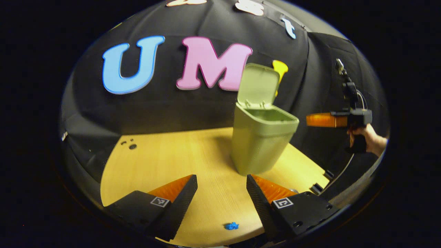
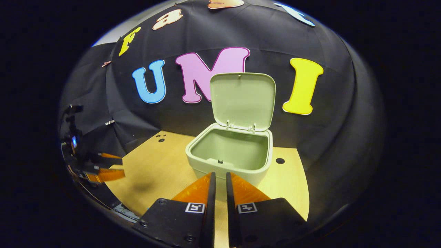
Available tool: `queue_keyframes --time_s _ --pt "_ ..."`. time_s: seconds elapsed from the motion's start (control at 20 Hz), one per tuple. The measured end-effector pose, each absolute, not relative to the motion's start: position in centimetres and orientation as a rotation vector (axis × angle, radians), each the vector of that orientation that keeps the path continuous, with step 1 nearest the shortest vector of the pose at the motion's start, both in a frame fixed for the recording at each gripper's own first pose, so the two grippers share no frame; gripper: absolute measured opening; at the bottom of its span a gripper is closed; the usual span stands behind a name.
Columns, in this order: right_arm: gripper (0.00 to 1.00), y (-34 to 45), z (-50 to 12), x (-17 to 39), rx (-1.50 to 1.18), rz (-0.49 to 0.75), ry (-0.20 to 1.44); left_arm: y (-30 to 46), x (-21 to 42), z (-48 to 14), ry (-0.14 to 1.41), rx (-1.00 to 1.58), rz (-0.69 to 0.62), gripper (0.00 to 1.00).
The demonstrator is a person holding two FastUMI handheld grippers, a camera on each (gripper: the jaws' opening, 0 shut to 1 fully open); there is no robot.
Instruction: Press the lid of the desktop garbage bin to open it, pick up the crumpled paper on the desktop and throw it into the bin, then pick up the pop can on the desktop and drop it into the bin, and finally close the garbage bin lid.
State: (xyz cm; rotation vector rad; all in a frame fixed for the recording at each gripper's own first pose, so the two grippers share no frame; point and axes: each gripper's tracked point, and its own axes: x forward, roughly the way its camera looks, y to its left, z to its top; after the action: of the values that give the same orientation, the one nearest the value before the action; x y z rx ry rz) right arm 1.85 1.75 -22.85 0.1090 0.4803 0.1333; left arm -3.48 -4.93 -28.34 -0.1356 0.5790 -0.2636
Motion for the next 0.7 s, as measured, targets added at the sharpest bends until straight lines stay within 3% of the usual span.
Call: queue_keyframes --time_s 0.1,0.15,0.2,0.3,0.7 --pt "0.33 1.6 -23.4 0.9 0.131 0.124 0.496 -5.5 -4.7 -31.9 0.658 -0.147 -0.299 0.93" --pt "0.45 1.5 -23.4 0.6 0.149 0.117 0.497 -5.7 -5.4 -33.9 0.700 -0.142 -0.306 0.93" --pt "0.48 1.5 -23.7 0.3 0.169 0.114 0.504 -5.7 -6.0 -35.5 0.746 -0.133 -0.311 0.93" --pt "0.44 1.5 -24.4 -0.5 0.190 0.103 0.523 -6.3 -7.3 -38.7 0.831 -0.126 -0.336 0.93" --pt "0.43 1.0 -26.8 -3.5 0.198 0.064 0.607 -8.8 -10.4 -45.5 1.015 -0.086 -0.414 0.88"
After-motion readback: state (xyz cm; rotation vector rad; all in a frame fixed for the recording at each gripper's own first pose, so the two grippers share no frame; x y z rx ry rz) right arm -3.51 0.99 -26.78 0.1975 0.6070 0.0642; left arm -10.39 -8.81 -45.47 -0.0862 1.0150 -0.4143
